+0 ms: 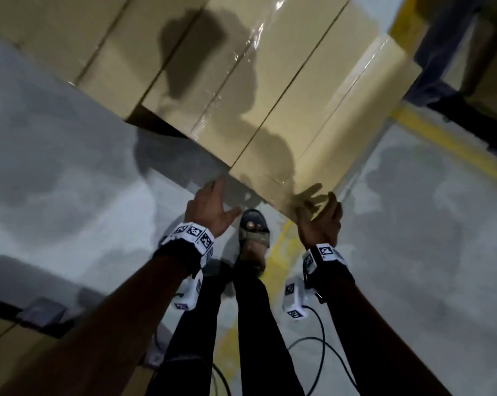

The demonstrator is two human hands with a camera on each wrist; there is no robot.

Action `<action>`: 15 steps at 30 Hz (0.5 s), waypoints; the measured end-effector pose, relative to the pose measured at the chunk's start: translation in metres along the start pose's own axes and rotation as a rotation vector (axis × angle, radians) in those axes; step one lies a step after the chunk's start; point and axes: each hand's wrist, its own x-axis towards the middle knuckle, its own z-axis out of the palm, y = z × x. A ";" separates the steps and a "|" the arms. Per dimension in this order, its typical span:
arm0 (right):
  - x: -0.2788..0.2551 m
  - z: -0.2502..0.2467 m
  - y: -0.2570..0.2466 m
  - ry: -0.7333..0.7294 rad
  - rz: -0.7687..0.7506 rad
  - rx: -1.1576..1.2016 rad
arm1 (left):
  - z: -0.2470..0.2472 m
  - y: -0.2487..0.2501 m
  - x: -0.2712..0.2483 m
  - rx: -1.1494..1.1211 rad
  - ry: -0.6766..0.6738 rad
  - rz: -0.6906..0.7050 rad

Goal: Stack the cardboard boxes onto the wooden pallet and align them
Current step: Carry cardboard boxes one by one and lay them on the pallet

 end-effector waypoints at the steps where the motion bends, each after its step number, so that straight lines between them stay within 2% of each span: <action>1: 0.009 0.009 0.009 0.021 0.040 0.067 | 0.011 -0.003 0.013 -0.003 0.020 -0.005; 4: 0.028 0.031 0.033 0.004 0.140 0.236 | 0.034 -0.006 0.044 -0.011 0.004 0.018; 8: 0.040 0.048 0.041 -0.065 0.161 0.354 | 0.045 -0.008 0.067 -0.106 0.013 0.089; 12: 0.043 0.049 0.037 -0.019 0.196 0.429 | 0.045 -0.006 0.075 -0.093 0.087 0.145; 15: 0.048 0.041 0.040 0.031 0.251 0.413 | 0.051 0.000 0.072 -0.016 0.032 0.191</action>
